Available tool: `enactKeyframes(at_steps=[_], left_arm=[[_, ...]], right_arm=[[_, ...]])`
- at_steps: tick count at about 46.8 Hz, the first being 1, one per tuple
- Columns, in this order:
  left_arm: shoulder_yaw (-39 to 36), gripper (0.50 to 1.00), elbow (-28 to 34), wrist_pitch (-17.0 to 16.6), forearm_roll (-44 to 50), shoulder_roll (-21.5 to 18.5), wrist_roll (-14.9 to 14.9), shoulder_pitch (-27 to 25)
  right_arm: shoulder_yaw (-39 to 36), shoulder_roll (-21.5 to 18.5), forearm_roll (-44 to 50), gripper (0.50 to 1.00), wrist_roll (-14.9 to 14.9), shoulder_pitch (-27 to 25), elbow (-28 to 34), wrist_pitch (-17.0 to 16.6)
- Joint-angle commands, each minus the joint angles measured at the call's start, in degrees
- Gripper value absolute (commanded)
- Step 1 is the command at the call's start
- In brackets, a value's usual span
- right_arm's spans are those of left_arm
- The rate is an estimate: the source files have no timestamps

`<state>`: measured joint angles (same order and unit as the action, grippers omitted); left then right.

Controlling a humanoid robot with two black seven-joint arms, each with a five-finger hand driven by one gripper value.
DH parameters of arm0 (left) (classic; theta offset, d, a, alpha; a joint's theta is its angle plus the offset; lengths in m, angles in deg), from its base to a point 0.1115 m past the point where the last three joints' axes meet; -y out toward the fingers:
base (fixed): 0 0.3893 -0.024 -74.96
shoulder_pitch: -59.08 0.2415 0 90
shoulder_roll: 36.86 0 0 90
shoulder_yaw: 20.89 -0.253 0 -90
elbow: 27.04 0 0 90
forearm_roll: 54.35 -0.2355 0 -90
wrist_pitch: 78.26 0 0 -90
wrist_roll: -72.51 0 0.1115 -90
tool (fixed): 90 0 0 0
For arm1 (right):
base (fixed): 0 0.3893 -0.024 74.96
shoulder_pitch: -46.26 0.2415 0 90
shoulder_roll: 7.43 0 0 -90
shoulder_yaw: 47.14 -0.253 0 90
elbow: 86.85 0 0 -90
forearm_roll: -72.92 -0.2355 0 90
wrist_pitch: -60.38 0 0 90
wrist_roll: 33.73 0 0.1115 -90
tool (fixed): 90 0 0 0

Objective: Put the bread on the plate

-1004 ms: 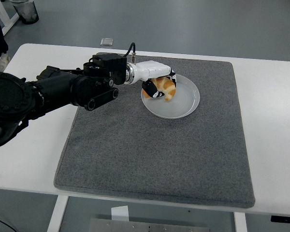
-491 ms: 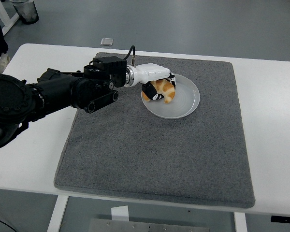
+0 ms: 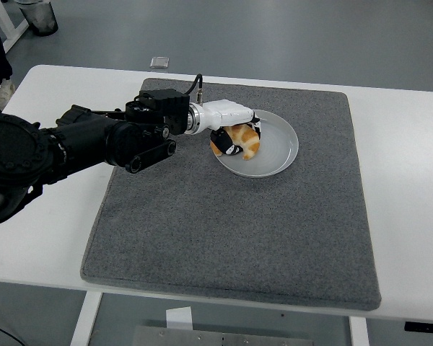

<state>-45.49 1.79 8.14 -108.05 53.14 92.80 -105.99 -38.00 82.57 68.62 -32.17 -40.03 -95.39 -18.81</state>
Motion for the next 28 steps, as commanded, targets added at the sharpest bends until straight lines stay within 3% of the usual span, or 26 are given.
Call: enactKeyframes(at_steps=[1, 12, 19, 28], left_arm=[[0.0, 0.5, 0.08, 0.0, 0.0, 0.0, 0.01, 0.01], [0.17, 0.5, 0.17, -0.08, 0.0, 0.0, 0.01, 0.01], [0.43, 0.72, 0.26, -0.17, 0.09, 0.0, 0.01, 0.01], [0.52, 0.891, 1.14, -0.17, 0.87, 0.0, 0.01, 0.01]], right_arm=[[0.0, 0.0, 0.0, 0.952, 0.02, -0.01, 0.02, 0.0], [0.0, 0.0, 0.0, 0.952, 0.02, -0.01, 0.02, 0.0], [0.0, 0.0, 0.0, 0.952, -0.06, -0.01, -0.07, 0.0], [0.0, 0.0, 0.0, 0.952, 0.02, -0.01, -0.07, 0.0]])
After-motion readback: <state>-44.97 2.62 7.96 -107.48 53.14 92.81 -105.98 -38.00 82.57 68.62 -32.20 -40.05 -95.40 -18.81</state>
